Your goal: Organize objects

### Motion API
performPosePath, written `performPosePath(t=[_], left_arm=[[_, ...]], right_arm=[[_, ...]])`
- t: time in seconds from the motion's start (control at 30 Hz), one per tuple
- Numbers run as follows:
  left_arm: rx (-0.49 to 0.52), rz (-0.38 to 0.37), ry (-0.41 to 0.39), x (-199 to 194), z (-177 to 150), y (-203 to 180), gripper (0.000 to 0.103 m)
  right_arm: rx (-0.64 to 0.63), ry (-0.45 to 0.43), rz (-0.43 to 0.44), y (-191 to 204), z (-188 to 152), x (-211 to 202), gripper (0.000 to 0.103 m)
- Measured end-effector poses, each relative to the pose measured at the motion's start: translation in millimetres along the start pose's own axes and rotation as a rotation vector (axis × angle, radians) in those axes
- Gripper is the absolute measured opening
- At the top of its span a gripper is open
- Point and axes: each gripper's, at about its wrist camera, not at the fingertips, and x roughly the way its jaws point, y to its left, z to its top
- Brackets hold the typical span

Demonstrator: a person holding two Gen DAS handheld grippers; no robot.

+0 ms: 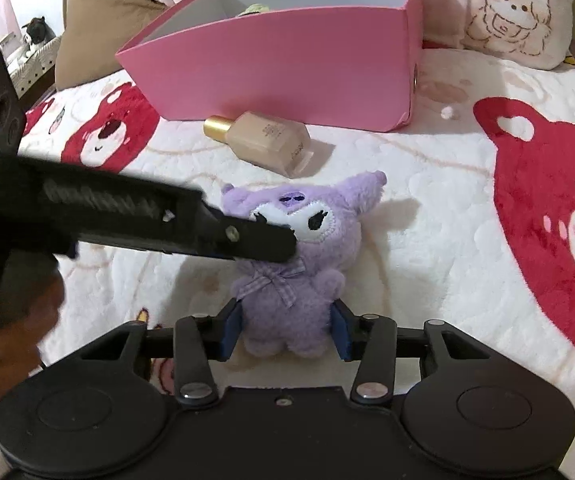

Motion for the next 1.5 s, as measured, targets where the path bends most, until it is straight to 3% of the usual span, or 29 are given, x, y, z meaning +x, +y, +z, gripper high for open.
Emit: performPosePath(t=[0.43, 1.0, 1.23, 1.5], left_arm=[[0.087, 0.0, -0.047, -66, 4, -14, 0.035], [0.246, -0.028, -0.128, -151, 17, -45, 0.035], [0.29, -0.019, -0.169, -170, 42, -56, 0.034], [0.3, 0.016, -0.156, -161, 110, -72, 0.035]], right_arm=[[0.039, -0.074, 0.051, 31, 7, -41, 0.05], [-0.028, -0.188, 0.012, 82, 28, -103, 0.051], [-0.062, -0.214, -0.018, 95, 58, -115, 0.05], [-0.017, -0.213, -0.03, 81, 118, -114, 0.05]])
